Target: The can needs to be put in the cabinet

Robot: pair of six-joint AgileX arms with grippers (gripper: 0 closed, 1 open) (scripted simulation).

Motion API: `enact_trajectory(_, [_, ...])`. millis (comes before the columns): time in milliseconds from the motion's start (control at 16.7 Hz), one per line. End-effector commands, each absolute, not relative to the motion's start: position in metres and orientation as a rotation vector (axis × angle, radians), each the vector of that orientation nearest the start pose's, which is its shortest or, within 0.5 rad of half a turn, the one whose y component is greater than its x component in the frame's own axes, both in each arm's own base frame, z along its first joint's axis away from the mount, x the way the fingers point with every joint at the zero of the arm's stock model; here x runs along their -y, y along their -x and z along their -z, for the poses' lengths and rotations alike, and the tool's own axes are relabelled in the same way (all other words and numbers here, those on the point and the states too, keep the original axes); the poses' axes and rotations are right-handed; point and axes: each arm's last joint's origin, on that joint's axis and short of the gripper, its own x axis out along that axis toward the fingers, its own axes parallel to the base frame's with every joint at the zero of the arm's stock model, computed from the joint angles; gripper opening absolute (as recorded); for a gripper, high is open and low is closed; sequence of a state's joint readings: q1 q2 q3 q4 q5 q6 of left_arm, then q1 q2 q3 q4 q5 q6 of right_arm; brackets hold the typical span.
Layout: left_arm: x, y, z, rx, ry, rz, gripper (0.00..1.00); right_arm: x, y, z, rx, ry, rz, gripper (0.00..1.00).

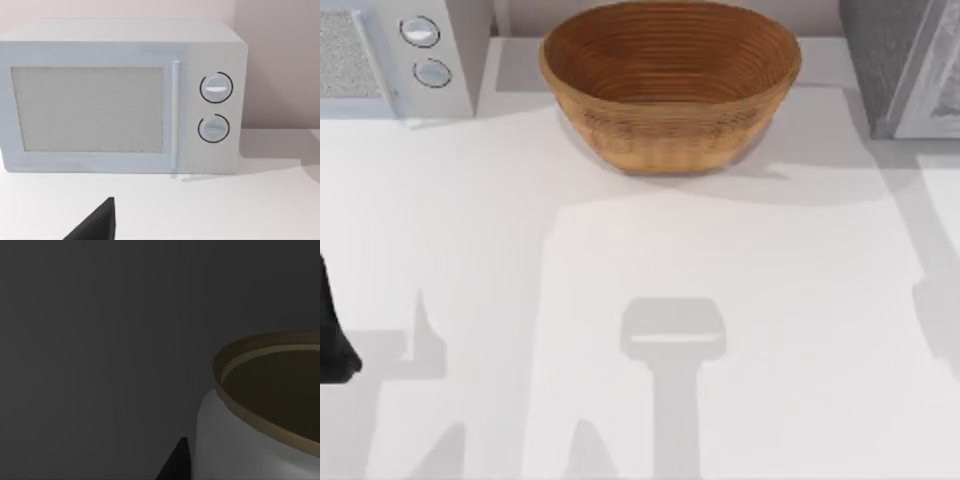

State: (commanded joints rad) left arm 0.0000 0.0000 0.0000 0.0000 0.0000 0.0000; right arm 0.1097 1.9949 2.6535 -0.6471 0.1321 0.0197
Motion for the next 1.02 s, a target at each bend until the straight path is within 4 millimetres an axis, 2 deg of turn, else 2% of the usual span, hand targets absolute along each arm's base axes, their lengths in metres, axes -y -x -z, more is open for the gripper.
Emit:
enact_trajectory(180, [0.001,-0.106,-0.160,0.000,0.000,0.000,1.00,-0.045,-0.403,-0.532,0.003,-0.003,0.000,0.00])
enact_trajectory(480, [0.001,-0.106,-0.160,0.000,0.000,0.000,1.00,-0.045,-0.406,-0.530,0.000,-0.003,0.000,0.00])
enact_trajectory(1020, [0.001,-0.106,-0.160,0.000,0.000,0.000,1.00,-0.045,-0.406,-0.530,0.000,-0.003,0.000,0.68])
